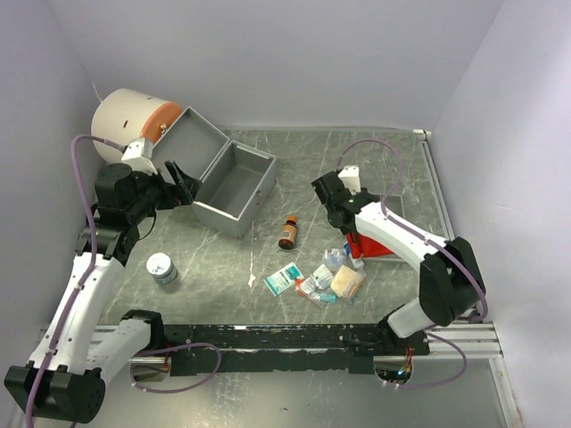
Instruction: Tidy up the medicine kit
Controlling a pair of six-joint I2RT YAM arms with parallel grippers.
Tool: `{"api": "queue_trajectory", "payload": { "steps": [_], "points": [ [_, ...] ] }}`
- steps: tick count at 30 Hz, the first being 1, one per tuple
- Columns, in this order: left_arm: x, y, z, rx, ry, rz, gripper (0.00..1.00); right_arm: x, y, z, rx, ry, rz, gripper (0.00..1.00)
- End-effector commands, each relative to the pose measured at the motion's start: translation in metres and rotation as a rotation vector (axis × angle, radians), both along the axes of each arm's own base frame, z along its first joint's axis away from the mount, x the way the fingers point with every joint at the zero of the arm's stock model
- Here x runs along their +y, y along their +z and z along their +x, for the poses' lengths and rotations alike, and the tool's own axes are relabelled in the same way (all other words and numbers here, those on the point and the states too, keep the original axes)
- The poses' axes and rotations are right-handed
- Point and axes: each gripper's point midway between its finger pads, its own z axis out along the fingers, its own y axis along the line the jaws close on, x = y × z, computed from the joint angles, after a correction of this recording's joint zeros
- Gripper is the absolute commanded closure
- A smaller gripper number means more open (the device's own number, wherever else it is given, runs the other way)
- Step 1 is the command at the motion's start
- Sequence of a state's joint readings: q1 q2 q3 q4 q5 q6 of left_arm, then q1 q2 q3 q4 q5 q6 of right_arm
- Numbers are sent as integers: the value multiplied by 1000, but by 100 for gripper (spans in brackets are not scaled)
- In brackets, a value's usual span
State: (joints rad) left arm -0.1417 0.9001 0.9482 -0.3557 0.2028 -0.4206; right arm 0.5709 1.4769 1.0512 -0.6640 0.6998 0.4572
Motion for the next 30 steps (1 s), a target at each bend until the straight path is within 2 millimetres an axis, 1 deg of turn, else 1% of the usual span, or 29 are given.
{"api": "queue_trajectory", "payload": {
  "steps": [1, 7, 10, 13, 15, 18, 22, 25, 27, 29, 30],
  "points": [
    [-19, 8, -3, -44, -92, -59, 6, -19, -16, -4, 74, -22, -106, 54],
    [-21, 4, -5, -47, -104, -54, 6, -33, -41, 0, 143, -37, -172, 63],
    [-25, 6, -6, -53, -119, -64, 6, -36, -53, 5, 167, -25, -194, 71],
    [-26, 6, -6, -55, -126, -70, 6, -32, -60, 11, 183, -10, -199, 89],
    [-27, 6, -6, -56, -129, -73, 7, -30, -58, 15, 172, -15, -193, 99],
    [-33, 7, -9, -60, -166, -76, 7, -28, -40, 22, 110, -43, -168, 100],
    [-43, 8, -14, -47, -221, -103, 7, -29, -4, 27, 4, -85, -128, 100],
    [-52, 4, -14, -22, -258, -155, 7, -26, 21, 27, -74, -96, -52, 100],
    [-62, 2, -15, -10, -299, -204, 8, -17, 35, 28, -116, -82, 28, 100],
    [-72, 0, -14, 7, -328, -242, 10, -1, 49, 30, -153, -29, 138, 100],
    [-77, 0, -13, 13, -340, -254, 10, 11, 56, 31, -173, 6, 210, 100]
  ]
}}
